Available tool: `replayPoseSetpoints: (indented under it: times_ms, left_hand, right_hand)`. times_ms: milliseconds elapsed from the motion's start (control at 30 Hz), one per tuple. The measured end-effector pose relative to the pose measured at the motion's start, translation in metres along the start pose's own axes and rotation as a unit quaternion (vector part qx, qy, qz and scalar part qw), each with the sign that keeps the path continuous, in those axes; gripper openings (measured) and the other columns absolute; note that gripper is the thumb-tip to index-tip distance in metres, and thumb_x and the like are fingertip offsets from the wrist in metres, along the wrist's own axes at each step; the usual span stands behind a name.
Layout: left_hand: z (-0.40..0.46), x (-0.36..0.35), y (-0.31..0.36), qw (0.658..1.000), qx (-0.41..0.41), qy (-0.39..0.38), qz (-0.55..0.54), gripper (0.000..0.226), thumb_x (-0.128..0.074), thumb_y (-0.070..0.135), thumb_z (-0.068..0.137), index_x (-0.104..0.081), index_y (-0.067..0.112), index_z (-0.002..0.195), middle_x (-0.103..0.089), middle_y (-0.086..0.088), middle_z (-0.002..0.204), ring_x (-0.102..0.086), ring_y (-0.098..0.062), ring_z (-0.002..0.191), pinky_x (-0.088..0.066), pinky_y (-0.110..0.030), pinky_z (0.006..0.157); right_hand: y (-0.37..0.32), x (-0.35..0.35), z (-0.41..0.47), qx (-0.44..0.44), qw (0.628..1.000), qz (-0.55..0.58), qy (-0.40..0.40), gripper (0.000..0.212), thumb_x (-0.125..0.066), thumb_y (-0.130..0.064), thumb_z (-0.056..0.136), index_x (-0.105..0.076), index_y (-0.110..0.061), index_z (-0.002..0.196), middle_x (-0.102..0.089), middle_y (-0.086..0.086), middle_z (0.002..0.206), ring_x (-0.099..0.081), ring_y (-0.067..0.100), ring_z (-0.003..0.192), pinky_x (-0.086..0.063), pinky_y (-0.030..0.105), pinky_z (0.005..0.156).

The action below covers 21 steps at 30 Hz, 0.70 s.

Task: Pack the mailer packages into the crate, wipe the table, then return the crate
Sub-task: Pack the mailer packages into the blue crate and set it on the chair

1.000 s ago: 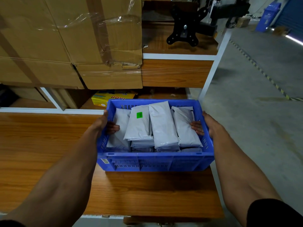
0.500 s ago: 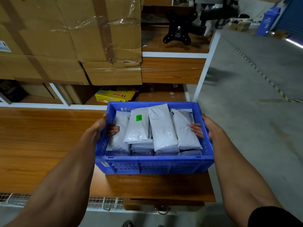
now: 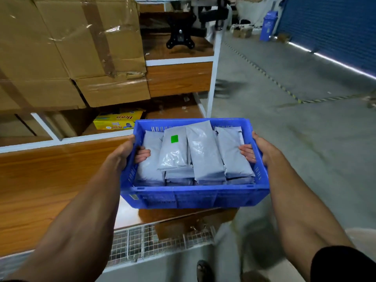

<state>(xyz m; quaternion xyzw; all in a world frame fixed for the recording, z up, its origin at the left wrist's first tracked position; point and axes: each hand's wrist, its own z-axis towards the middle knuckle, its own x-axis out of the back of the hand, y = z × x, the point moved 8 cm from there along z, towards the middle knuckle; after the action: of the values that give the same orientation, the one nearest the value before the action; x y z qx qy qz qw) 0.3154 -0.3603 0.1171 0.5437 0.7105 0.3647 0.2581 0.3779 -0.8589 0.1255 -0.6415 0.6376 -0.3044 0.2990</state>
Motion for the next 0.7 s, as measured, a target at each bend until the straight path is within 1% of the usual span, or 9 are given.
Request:
replayPoseSetpoints:
  times_ms: [67,100,233,367,467,533,567,633,700]
  left_hand:
    - [-0.009,-0.011,-0.005,1.000,0.003,-0.020,0.016,0.073,-0.030,0.070,0.107,-0.063,0.005,0.109,-0.081,-0.013,0.092,-0.080,-0.020,0.074,-0.064,-0.029,0.054]
    - [-0.013,-0.016,-0.008,0.999,0.004,-0.031,0.023,0.073,-0.030,0.070,0.107,-0.063,0.005,0.109,-0.081,-0.013,0.091,-0.080,-0.020,0.074,-0.064,-0.029,0.055]
    - [-0.032,-0.044,-0.020,0.996,0.008,-0.076,0.055,0.072,-0.031,0.070,0.107,-0.063,0.006,0.108,-0.081,-0.012,0.088,-0.080,-0.020,0.073,-0.065,-0.030,0.058]
    - [-0.053,-0.091,-0.033,0.989,0.006,-0.129,0.076,0.072,-0.032,0.067,0.109,-0.063,0.002,0.111,-0.081,-0.015,0.086,-0.080,-0.024,0.072,-0.066,-0.034,0.059]
    - [-0.067,-0.136,-0.042,0.980,0.005,-0.177,0.089,0.077,-0.029,0.067,0.109,-0.060,-0.003,0.114,-0.080,-0.018,0.085,-0.079,-0.026,0.068,-0.063,-0.039,0.067]
    - [-0.078,-0.168,-0.051,0.976,0.013,-0.197,0.091,0.077,-0.032,0.067,0.109,-0.062,-0.003,0.113,-0.078,-0.020,0.088,-0.078,-0.028,0.066,-0.065,-0.039,0.069]
    - [-0.085,-0.185,-0.056,0.973,0.013,-0.208,0.093,0.076,-0.033,0.066,0.109,-0.063,-0.004,0.110,-0.078,-0.020,0.087,-0.078,-0.029,0.066,-0.065,-0.040,0.068]
    - [-0.100,-0.221,-0.066,0.967,0.007,-0.233,0.105,0.075,-0.035,0.064,0.109,-0.064,-0.004,0.107,-0.079,-0.020,0.084,-0.078,-0.030,0.067,-0.065,-0.041,0.068]
    - [-0.113,-0.256,-0.079,0.960,0.009,-0.257,0.111,0.074,-0.037,0.063,0.109,-0.064,-0.006,0.107,-0.078,-0.021,0.082,-0.079,-0.031,0.067,-0.065,-0.041,0.067]
  right_hand:
    - [0.018,0.017,-0.024,0.002,1.000,0.010,0.021,0.079,-0.038,-0.078,0.100,-0.071,-0.007,0.114,-0.082,-0.002,0.093,-0.079,0.013,0.086,-0.057,0.030,0.073]
    - [0.027,0.025,-0.037,0.002,0.999,0.017,0.028,0.078,-0.037,-0.077,0.101,-0.071,-0.007,0.112,-0.082,-0.002,0.093,-0.077,0.013,0.090,-0.055,0.030,0.075]
    - [0.071,0.057,-0.092,-0.005,0.996,0.053,0.068,0.074,-0.036,-0.072,0.104,-0.069,-0.006,0.108,-0.079,0.001,0.101,-0.072,0.013,0.093,-0.053,0.031,0.076]
    - [0.126,0.100,-0.146,-0.013,0.987,0.098,0.124,0.073,-0.037,-0.072,0.104,-0.069,-0.006,0.106,-0.081,-0.002,0.082,-0.071,0.013,0.094,-0.055,0.030,0.082]
    - [0.163,0.134,-0.187,-0.015,0.977,0.134,0.164,0.071,-0.037,-0.070,0.105,-0.068,-0.006,0.103,-0.079,0.000,0.092,-0.070,0.013,0.093,-0.054,0.030,0.084]
    - [0.189,0.159,-0.214,-0.016,0.970,0.153,0.188,0.071,-0.036,-0.070,0.105,-0.068,-0.007,0.104,-0.077,0.000,0.098,-0.070,0.013,0.093,-0.054,0.030,0.086]
    - [0.202,0.173,-0.228,-0.013,0.966,0.164,0.199,0.070,-0.037,-0.069,0.105,-0.069,-0.007,0.106,-0.079,0.000,0.098,-0.072,0.013,0.093,-0.056,0.032,0.084]
    - [0.231,0.203,-0.254,-0.005,0.956,0.192,0.224,0.069,-0.042,-0.069,0.104,-0.070,-0.006,0.110,-0.082,0.001,0.099,-0.077,0.014,0.089,-0.058,0.032,0.074]
    - [0.258,0.232,-0.279,0.004,0.942,0.223,0.250,0.069,-0.049,-0.069,0.102,-0.070,-0.005,0.113,-0.082,0.004,0.104,-0.080,0.015,0.084,-0.061,0.027,0.063]
